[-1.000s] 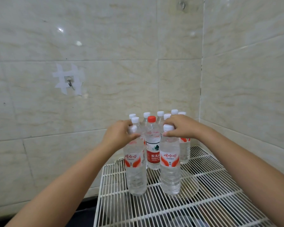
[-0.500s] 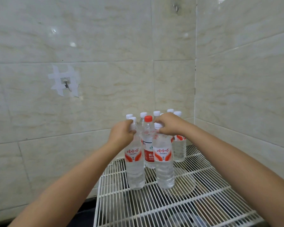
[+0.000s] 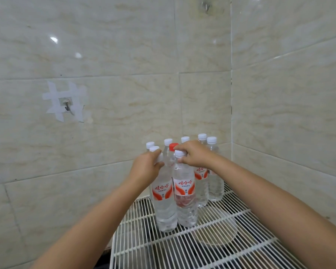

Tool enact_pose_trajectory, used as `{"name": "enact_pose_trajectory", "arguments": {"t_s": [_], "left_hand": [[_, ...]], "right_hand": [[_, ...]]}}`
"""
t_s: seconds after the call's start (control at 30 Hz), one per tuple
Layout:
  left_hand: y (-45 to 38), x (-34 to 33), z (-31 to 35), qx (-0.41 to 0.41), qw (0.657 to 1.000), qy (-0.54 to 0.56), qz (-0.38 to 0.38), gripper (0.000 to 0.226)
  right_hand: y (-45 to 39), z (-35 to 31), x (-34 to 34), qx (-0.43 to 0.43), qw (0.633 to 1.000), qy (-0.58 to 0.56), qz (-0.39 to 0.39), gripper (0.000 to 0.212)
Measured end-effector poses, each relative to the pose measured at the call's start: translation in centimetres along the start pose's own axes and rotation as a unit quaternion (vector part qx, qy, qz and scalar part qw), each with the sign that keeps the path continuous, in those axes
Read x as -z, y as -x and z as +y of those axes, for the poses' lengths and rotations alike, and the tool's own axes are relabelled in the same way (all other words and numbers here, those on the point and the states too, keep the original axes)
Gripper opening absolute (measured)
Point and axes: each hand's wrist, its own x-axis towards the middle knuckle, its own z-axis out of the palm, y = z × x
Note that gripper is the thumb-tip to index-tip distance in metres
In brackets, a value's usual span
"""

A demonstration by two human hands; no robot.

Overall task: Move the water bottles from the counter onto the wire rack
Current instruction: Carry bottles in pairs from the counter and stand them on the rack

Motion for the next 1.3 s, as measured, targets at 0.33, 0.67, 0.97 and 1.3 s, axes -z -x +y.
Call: {"name": "enact_pose_trajectory", "arguments": {"t_s": [0.33, 0.67, 0.97, 1.3], "left_hand": [[0.0, -1.4, -0.3, -0.034, 0.999, 0.031, 0.011, 0.053], [0.4, -1.5, 0.2, -0.013, 0.999, 0.012, -0.030, 0.057], [1.9, -0.3, 0.3, 0.052, 0.994, -0.099, 0.019, 0.048], [12.8, 5.5, -7.0, 0.219, 0.946, -0.235, 0.048, 0.043]], "right_hand": [[0.3, 1.1, 0.1, 0.006, 0.999, -0.030, -0.024, 0.040], [0.8, 1.0, -0.2, 0.026, 0.999, -0.033, -0.023, 0.049], [2.3, -0.2, -1.8, 0.058, 0.992, 0.086, 0.071, 0.059], [3.1, -14.1, -7.2, 0.239, 0.966, -0.018, 0.099, 0.050]]}}
